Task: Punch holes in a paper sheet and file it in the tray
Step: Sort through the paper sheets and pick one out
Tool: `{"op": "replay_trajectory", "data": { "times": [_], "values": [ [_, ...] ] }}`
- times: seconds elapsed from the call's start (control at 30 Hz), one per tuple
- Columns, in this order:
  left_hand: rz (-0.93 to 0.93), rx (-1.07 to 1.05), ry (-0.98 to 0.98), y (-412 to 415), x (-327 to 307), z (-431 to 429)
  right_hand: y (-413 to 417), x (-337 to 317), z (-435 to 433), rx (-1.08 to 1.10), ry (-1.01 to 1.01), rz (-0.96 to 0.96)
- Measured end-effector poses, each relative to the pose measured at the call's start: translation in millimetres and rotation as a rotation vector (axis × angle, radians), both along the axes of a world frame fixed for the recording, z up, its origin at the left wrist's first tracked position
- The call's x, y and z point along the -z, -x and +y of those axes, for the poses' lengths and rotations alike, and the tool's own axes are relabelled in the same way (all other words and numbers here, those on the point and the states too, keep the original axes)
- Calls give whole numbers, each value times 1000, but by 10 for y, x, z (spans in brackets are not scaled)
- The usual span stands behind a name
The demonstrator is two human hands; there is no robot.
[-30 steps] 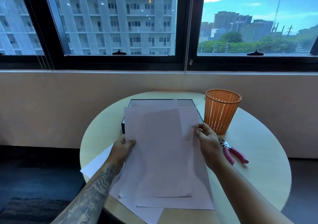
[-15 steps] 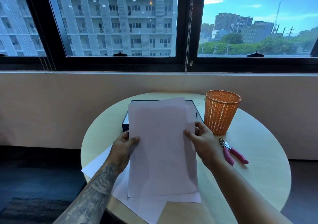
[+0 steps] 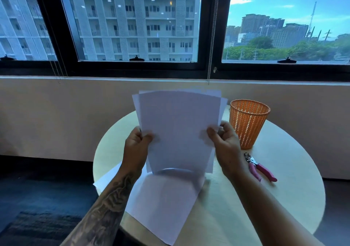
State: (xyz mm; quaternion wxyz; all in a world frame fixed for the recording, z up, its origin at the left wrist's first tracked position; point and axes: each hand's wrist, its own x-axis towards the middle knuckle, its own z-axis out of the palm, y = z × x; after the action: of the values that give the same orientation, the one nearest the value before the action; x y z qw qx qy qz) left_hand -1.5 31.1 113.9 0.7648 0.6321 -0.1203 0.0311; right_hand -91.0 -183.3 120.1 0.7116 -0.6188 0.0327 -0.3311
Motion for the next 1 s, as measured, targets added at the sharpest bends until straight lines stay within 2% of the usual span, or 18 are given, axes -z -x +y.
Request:
{"op": "replay_trajectory", "data": {
  "times": [0.13,0.33,0.47,0.63,0.77,0.9,1.0],
  "values": [
    [38,25,-43,17,175,-42,-23,249,18,13,7,102],
    [26,-22,-1,-2,91,-53,-82,120,23,16,18,62],
    [21,-14,-120,9,244,-52,-102,243,82,34,78,121],
    [-19,-36,-73,10,222,-50,-132,266,110,72,111,91],
    [-61,-38,-181,8,374,-20,-110,301,183,39,99,148],
    [-25,-123,-197,-82,392,64,-144,311,180,-15,71,130],
    [4,-190,-220,-214,336,222,-174,364,88,3,141,129]
  ]
}}
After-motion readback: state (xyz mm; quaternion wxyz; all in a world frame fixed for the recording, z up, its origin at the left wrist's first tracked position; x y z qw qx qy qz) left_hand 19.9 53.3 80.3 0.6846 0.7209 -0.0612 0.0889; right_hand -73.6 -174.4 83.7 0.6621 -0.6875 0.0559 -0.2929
